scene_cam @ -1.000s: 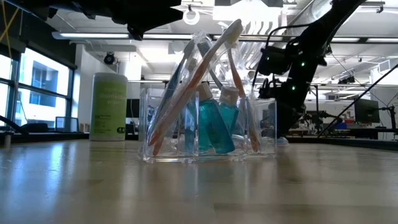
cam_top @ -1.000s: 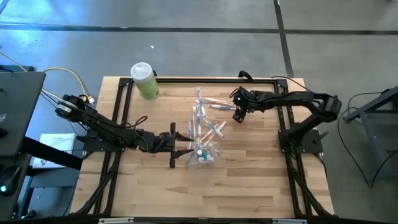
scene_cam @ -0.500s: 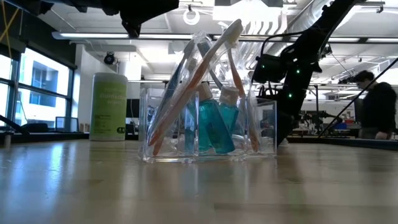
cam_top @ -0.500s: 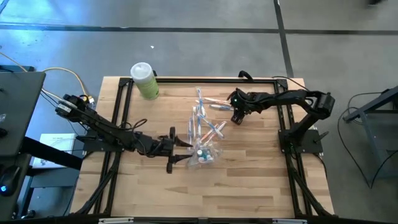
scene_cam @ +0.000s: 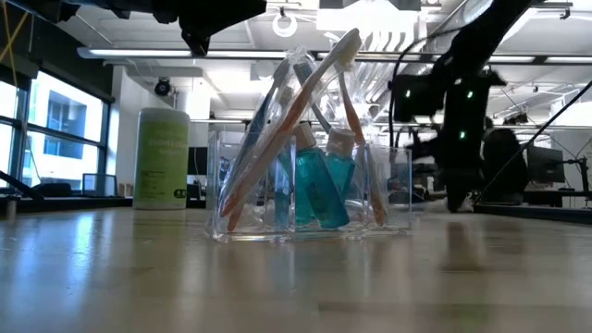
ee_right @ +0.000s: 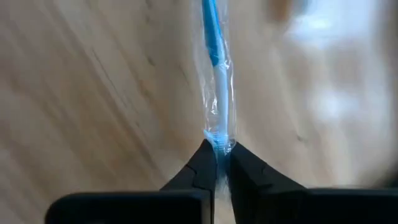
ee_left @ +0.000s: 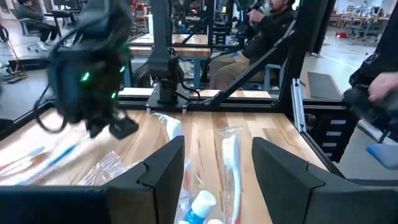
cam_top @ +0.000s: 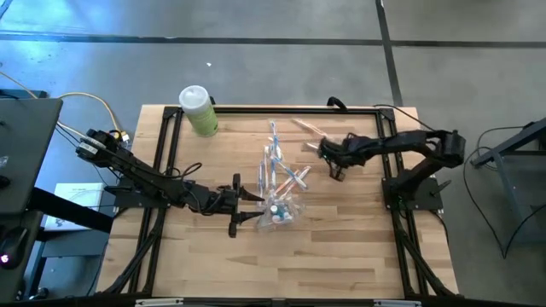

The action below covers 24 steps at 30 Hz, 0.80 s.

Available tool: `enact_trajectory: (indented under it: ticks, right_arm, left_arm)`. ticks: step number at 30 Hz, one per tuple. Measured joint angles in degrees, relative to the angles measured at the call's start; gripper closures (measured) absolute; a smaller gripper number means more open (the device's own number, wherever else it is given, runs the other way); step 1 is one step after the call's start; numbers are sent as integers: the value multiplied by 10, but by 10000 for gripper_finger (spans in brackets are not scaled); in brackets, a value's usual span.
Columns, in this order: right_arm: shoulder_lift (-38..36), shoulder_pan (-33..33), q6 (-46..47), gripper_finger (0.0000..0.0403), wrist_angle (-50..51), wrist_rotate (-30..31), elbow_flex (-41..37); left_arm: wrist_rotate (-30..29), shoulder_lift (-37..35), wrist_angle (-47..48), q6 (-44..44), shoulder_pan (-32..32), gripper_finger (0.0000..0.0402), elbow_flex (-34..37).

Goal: Pick & Place toothbrushing station
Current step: Put the blue toothbrush into the transparent organizer

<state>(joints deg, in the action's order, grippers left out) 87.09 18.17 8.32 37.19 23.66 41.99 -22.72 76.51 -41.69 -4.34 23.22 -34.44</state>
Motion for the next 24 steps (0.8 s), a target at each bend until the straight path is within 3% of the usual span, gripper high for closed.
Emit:
enact_trajectory:
  ticks: [8, 13, 19, 24]
  right_arm:
    - [-121, -203, 159, 390, 223, 83, 63]
    - [-140, -362, 232, 390, 362, 120, 134]
    - [-107, -506, 181, 390, 428, 204, 199]
    - [-44, -557, 88, 389, 431, 324, 243]
  left_arm:
    - [0, 0, 6, -2, 0, 219, 0]
    - [-1, 0, 6, -19, 6, 219, 0]
    - [-1, 0, 6, -57, 8, 219, 0]
    - [0, 0, 6, -60, 10, 219, 0]
